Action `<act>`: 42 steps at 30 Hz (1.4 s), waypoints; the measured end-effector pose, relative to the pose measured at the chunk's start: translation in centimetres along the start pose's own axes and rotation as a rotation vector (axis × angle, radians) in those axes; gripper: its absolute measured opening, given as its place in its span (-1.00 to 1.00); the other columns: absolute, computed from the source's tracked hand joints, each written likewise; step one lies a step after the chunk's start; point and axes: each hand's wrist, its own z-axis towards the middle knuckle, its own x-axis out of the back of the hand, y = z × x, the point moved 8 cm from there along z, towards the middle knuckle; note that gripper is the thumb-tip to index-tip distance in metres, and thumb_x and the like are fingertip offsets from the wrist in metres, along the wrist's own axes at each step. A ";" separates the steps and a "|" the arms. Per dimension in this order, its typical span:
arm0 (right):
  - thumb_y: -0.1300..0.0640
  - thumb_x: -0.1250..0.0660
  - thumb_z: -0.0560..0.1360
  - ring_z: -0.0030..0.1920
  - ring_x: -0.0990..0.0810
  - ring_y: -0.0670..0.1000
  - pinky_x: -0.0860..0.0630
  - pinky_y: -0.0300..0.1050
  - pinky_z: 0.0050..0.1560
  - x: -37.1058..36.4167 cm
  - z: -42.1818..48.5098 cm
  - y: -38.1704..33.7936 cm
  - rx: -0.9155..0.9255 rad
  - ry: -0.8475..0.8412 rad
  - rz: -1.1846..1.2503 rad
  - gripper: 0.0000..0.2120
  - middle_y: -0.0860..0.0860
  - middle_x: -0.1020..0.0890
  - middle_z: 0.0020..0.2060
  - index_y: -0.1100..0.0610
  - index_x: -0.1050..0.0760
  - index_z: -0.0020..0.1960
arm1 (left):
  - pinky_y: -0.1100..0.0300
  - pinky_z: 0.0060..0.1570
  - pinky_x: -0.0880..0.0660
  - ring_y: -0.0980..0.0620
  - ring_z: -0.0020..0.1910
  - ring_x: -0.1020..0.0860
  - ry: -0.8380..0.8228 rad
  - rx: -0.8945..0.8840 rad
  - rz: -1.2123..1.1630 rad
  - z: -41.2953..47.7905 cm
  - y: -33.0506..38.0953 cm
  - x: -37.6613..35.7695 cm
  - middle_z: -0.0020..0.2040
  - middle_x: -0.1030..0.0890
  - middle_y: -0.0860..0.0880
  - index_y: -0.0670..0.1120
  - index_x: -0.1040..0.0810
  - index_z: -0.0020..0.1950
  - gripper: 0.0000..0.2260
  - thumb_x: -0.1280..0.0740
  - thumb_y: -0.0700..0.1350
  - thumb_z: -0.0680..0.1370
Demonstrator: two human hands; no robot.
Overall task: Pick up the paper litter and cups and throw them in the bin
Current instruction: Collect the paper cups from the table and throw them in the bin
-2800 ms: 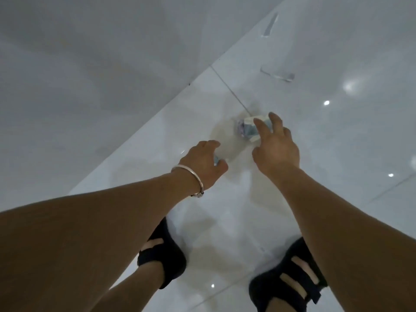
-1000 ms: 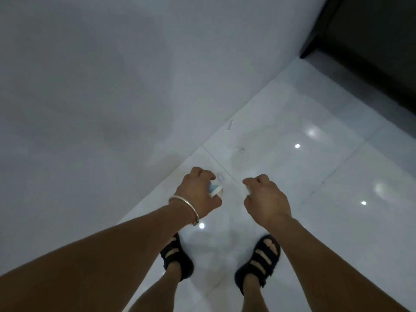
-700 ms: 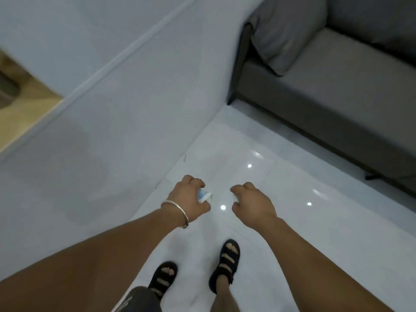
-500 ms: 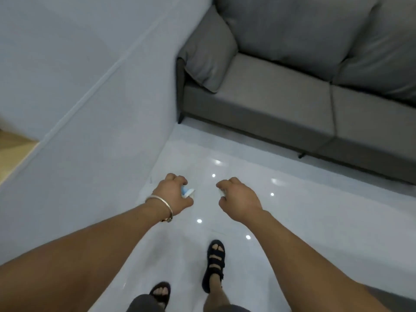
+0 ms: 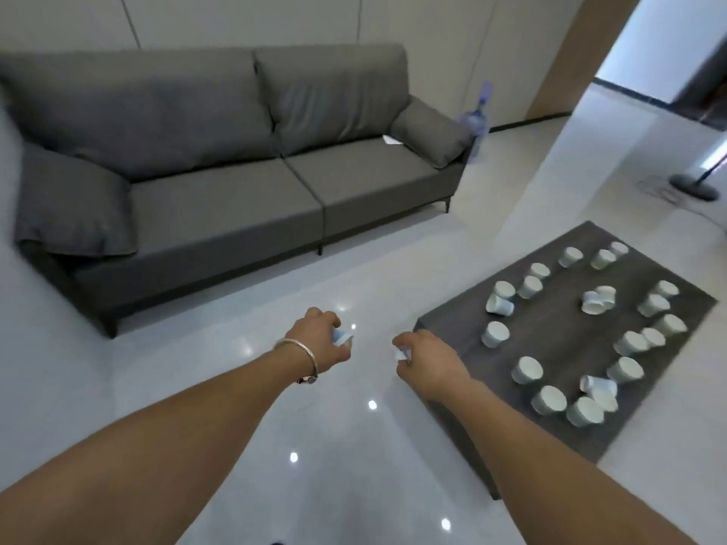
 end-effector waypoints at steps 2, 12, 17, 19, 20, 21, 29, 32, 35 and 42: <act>0.10 -0.22 0.53 0.14 -0.54 0.10 -0.43 -0.14 0.03 2.9 -4.3 5.9 -0.092 0.087 0.011 -0.60 0.04 -0.48 0.18 0.00 -0.42 0.36 | 0.14 -0.03 -0.52 -0.02 -0.01 -0.49 -0.029 -0.111 0.031 -0.2 7.4 -2.4 0.18 -0.40 -0.01 0.00 -0.43 0.28 -0.51 -0.39 0.14 0.41; 0.09 -0.28 0.49 0.06 -0.56 0.13 -0.51 -0.03 0.02 12.1 -32.1 35.8 -0.539 0.369 0.085 -0.65 0.05 -0.51 0.10 0.00 -0.49 0.27 | 0.05 0.11 -0.47 -0.07 0.06 -0.51 -0.231 -0.674 0.186 -11.1 46.0 -21.0 0.17 -0.43 -0.05 0.01 -0.48 0.20 -0.58 -0.39 0.12 0.39; 0.10 -0.25 0.51 0.13 -0.53 0.08 -0.47 -0.11 0.06 12.8 -44.0 47.4 -0.734 0.421 0.146 -0.57 0.02 -0.48 0.19 0.01 -0.41 0.38 | 0.02 0.09 -0.50 -0.06 0.02 -0.51 -0.345 -0.849 0.219 -17.1 59.3 -29.6 0.17 -0.42 -0.06 -0.02 -0.48 0.20 -0.57 -0.40 0.10 0.39; 0.10 -0.24 0.51 0.11 -0.53 0.07 -0.44 -0.14 0.02 12.9 -47.2 51.4 -0.799 0.449 0.172 -0.58 0.01 -0.47 0.19 0.00 -0.41 0.37 | 0.03 0.10 -0.49 -0.06 0.03 -0.51 -0.373 -0.907 0.230 -18.6 63.6 -32.7 0.17 -0.42 -0.06 -0.03 -0.47 0.21 -0.55 -0.41 0.09 0.39; 0.11 -0.23 0.51 0.11 -0.53 0.07 -0.43 -0.15 0.01 12.9 -48.4 53.3 -0.827 0.456 0.185 -0.58 0.01 -0.47 0.19 -0.01 -0.41 0.37 | 0.04 0.10 -0.49 -0.05 0.02 -0.51 -0.387 -0.933 0.236 -19.1 65.6 -34.2 0.17 -0.42 -0.06 -0.03 -0.47 0.22 -0.55 -0.41 0.08 0.39; 0.11 -0.24 0.51 0.11 -0.53 0.06 -0.43 -0.15 0.00 12.9 -49.4 55.2 -0.852 0.460 0.197 -0.58 0.00 -0.46 0.20 -0.01 -0.41 0.37 | 0.07 0.10 -0.49 -0.04 0.02 -0.51 -0.400 -0.954 0.239 -19.3 67.5 -35.7 0.18 -0.42 -0.05 -0.04 -0.46 0.24 -0.54 -0.41 0.08 0.39; 0.11 -0.25 0.52 0.16 -0.52 0.07 -0.48 -0.07 0.14 15.9 -51.5 71.1 -0.995 0.444 0.272 -0.58 0.02 -0.47 0.22 0.00 -0.40 0.39 | 0.11 0.04 -0.51 -0.03 0.02 -0.51 -0.516 -1.004 0.260 -15.4 82.7 -47.5 0.21 -0.39 -0.05 -0.04 -0.42 0.30 -0.50 -0.39 0.09 0.41; 0.11 -0.25 0.52 0.13 -0.53 0.05 -0.46 -0.11 0.10 18.8 -52.2 76.8 -1.040 0.466 0.274 -0.58 0.02 -0.48 0.19 -0.01 -0.42 0.37 | 0.07 0.09 -0.51 -0.05 0.04 -0.51 -0.555 -1.037 0.286 -14.1 88.6 -50.9 0.22 -0.39 -0.05 -0.03 -0.42 0.30 -0.49 -0.40 0.09 0.40; 0.12 -0.24 0.52 0.11 -0.53 0.05 -0.42 -0.16 0.03 21.6 -53.2 82.4 -1.069 0.503 0.275 -0.59 0.01 -0.49 0.17 -0.01 -0.43 0.36 | 0.08 0.07 -0.52 -0.05 0.05 -0.51 -0.551 -1.068 0.283 -13.0 95.3 -53.7 0.21 -0.40 -0.05 -0.03 -0.43 0.30 -0.49 -0.38 0.15 0.42; 0.11 -0.25 0.52 0.16 -0.52 0.07 -0.46 -0.11 0.12 24.9 -56.9 97.3 -1.133 0.501 0.304 -0.58 0.03 -0.48 0.21 -0.01 -0.42 0.37 | 0.07 0.04 -0.52 -0.06 0.03 -0.53 -0.550 -1.171 0.297 -13.5 110.4 -62.6 0.19 -0.42 -0.06 -0.04 -0.45 0.28 -0.49 -0.33 0.21 0.44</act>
